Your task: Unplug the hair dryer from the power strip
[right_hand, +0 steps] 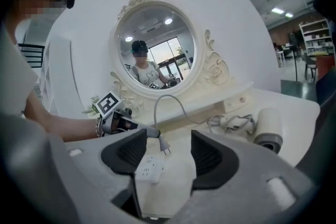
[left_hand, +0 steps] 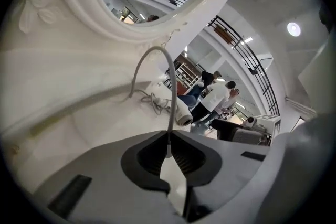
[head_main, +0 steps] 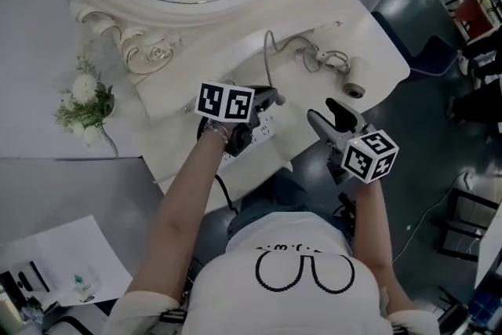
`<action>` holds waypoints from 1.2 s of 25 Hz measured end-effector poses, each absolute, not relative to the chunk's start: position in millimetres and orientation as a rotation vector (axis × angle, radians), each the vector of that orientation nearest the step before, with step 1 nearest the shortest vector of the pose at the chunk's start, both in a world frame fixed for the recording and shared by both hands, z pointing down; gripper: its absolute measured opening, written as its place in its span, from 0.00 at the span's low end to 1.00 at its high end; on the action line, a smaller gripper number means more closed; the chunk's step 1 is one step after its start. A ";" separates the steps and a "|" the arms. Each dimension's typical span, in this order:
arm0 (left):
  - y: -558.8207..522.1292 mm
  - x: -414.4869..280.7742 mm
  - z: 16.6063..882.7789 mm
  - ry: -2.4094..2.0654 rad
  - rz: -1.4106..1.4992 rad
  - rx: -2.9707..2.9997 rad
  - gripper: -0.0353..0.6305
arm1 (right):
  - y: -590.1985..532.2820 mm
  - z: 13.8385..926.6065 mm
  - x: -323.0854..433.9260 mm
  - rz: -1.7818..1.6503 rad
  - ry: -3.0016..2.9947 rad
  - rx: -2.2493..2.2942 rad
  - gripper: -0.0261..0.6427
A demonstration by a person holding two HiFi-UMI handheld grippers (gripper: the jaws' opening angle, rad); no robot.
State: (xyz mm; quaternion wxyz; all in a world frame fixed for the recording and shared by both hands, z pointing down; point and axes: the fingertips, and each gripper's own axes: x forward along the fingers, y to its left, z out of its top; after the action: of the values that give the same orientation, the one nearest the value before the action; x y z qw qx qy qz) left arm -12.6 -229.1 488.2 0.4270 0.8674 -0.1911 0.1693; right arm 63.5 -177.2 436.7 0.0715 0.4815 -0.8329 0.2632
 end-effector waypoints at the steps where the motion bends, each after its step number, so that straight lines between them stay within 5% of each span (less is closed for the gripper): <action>1: -224.1 -7.0 497.2 -0.478 0.452 2.151 0.09 | -176.0 438.0 65.8 0.799 -2.500 1.459 0.43; 7: -217.9 3.5 544.6 -0.665 0.814 2.278 0.09 | -168.1 442.1 67.5 0.790 -2.489 1.455 0.43; 12: -222.7 -3.9 551.7 -0.751 0.920 2.290 0.29 | -164.8 440.7 71.9 0.762 -2.476 1.457 0.43; 17: -228.1 -26.2 537.7 -0.834 0.868 2.245 0.39 | -167.0 434.6 78.8 0.710 -2.465 1.490 0.43; 25: -223.3 -107.9 501.6 -1.018 0.627 2.130 0.39 | -170.1 418.2 92.1 0.620 -2.441 1.559 0.43; 30: -214.1 -151.7 471.6 -1.182 0.533 2.158 0.39 | -171.7 407.4 88.0 0.542 -2.410 1.618 0.32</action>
State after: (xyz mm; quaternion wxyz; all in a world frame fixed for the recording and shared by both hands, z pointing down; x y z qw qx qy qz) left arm -151.7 -214.1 471.6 0.3070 0.8157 -0.4469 0.2016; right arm 88.0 -171.7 407.4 0.0940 0.5456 -0.8124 0.1828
